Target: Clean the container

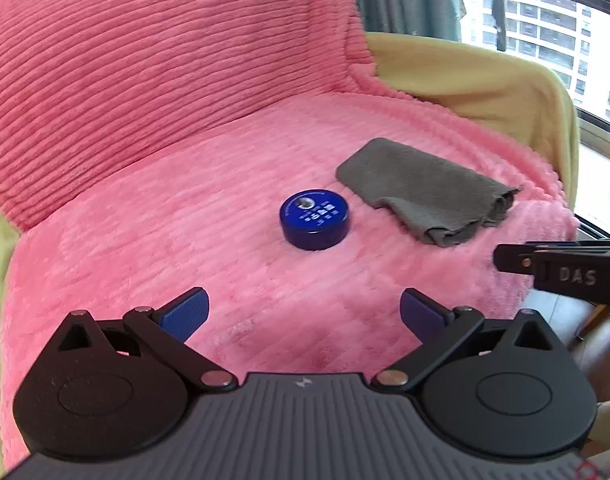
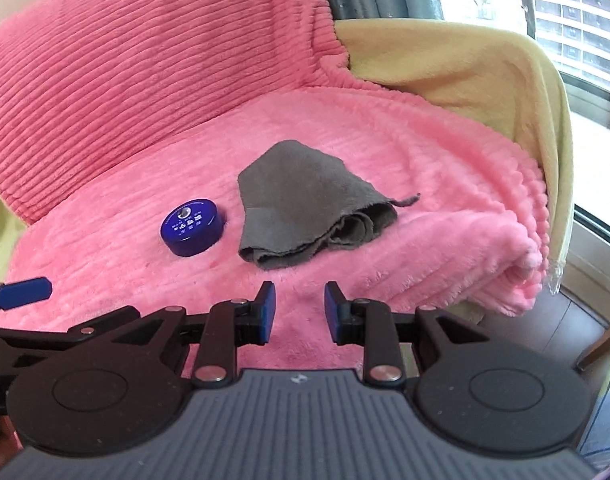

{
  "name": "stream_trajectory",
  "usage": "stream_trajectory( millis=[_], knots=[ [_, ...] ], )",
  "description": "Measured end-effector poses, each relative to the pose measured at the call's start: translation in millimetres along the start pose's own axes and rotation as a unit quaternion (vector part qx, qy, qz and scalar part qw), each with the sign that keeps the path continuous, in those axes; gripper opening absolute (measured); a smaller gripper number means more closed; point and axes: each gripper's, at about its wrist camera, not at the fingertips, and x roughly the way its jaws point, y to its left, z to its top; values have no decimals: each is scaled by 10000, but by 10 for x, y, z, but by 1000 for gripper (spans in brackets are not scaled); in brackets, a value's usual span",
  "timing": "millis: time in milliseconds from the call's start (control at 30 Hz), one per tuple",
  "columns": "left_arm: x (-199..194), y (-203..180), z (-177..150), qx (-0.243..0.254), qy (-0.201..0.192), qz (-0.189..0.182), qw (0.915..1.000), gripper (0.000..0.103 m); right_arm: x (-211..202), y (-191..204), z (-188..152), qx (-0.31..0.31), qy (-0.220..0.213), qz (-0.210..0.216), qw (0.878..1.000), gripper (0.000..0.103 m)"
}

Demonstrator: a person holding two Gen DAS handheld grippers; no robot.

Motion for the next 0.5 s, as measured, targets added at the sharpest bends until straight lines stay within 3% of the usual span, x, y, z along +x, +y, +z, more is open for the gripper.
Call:
stream_trajectory(
  millis=[167,333,433,467,500],
  knots=[
    [33,21,31,-74,284,143,9995,102,18,-13,23,-36,51,0,10000,24],
    [29,32,-43,89,89,159,9998,103,35,-27,46,-72,101,0,9999,24],
    [256,45,-82,-437,614,116,9971,101,46,-35,60,-94,131,0,9999,24],
    [315,17,-13,-603,826,-31,9948,101,49,-38,65,-101,141,0,9998,24],
    [321,19,10,-659,787,-208,9945,102,53,-41,69,-109,152,0,9998,24]
  ],
)
